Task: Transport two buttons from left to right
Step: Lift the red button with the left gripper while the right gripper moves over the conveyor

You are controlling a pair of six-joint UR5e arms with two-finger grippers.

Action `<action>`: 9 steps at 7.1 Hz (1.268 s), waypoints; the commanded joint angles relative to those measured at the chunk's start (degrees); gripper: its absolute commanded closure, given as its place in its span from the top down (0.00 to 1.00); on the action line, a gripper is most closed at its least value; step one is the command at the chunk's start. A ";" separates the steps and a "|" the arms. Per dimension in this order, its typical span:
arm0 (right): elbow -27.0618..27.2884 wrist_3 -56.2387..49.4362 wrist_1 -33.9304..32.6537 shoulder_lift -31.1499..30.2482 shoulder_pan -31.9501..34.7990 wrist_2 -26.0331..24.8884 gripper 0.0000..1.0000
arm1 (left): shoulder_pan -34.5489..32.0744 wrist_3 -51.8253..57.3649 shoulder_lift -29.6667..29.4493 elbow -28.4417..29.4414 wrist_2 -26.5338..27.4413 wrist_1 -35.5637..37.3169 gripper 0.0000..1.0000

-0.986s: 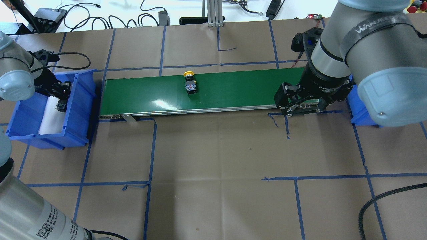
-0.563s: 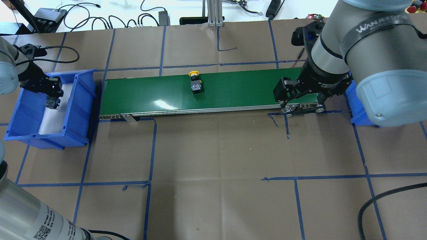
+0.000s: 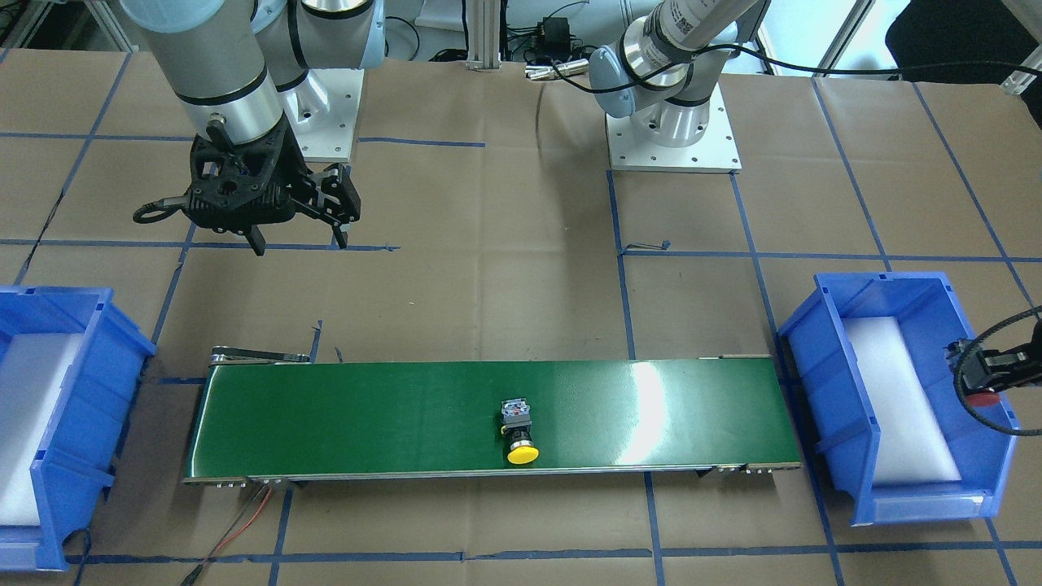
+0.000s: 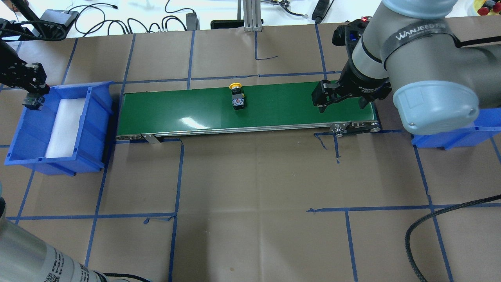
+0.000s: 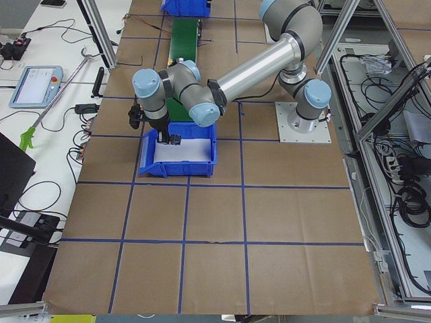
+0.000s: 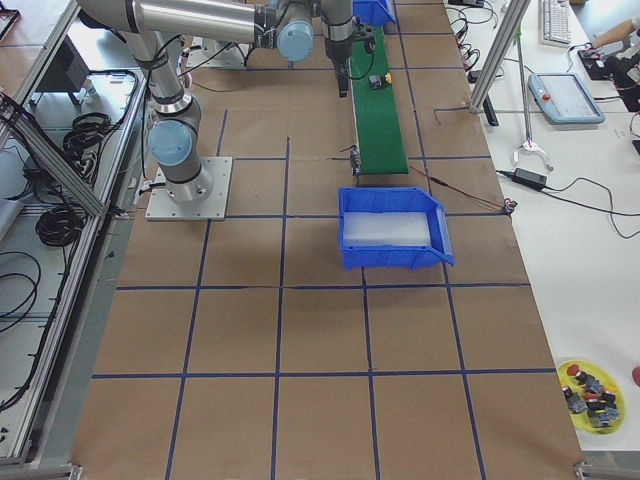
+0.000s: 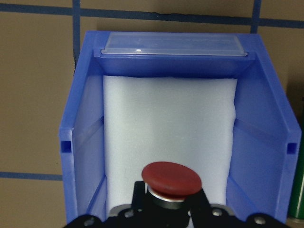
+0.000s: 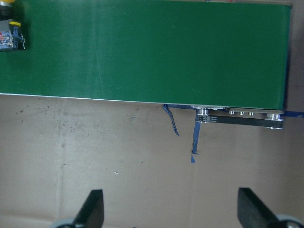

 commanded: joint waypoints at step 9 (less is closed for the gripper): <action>-1.80 4.49 -9.45 8.29 0.00 0.04 1.00 | -20.77 -25.48 -0.15 -2.31 0.37 -2.71 0.02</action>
